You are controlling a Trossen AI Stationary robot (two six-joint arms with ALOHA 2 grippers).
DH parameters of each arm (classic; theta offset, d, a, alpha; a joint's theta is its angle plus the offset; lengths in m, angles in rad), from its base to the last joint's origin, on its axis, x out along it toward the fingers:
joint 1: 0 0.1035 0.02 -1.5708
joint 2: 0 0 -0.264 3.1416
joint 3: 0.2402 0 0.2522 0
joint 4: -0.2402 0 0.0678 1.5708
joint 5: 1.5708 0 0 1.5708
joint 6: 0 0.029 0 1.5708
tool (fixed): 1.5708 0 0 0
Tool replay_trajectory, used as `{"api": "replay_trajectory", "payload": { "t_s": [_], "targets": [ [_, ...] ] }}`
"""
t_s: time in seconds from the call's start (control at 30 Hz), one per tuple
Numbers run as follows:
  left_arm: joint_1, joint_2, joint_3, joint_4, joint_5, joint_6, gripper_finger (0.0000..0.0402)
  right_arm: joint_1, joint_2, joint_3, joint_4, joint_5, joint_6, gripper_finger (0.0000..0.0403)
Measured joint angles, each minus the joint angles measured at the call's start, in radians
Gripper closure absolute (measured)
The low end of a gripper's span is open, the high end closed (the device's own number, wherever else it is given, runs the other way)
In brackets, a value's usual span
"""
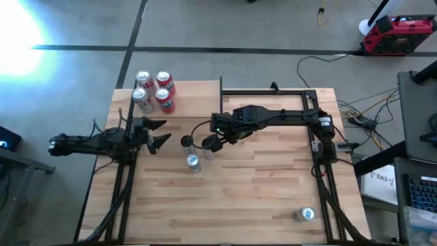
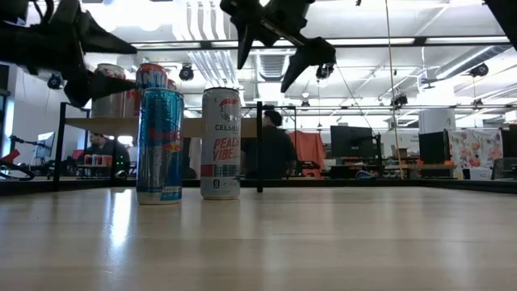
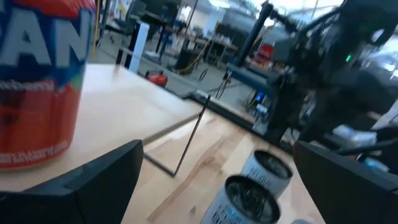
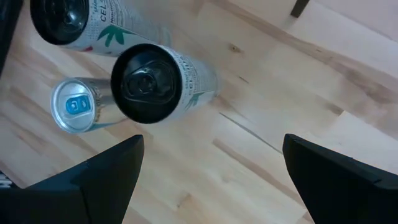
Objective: Place canned beverage on shelf
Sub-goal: Put the right white pink soda can on the shelf
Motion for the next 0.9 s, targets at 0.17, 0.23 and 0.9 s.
{"api": "replay_trajectory", "payload": {
  "t_s": [0.17,0.23,0.9],
  "targets": [
    [0.000,-0.063,0.000,0.001,0.000,0.000,0.0003,0.000,0.004,0.000,0.006,0.001,0.024,0.0034],
    [0.000,-0.086,0.000,0.002,0.000,0.000,0.0003,0.000,0.004,0.001,0.008,0.002,0.030,0.0035],
    [0.000,-0.109,0.000,0.005,0.000,0.000,0.0003,0.002,0.015,0.002,0.082,0.003,-0.013,0.0035]
  ]
}}
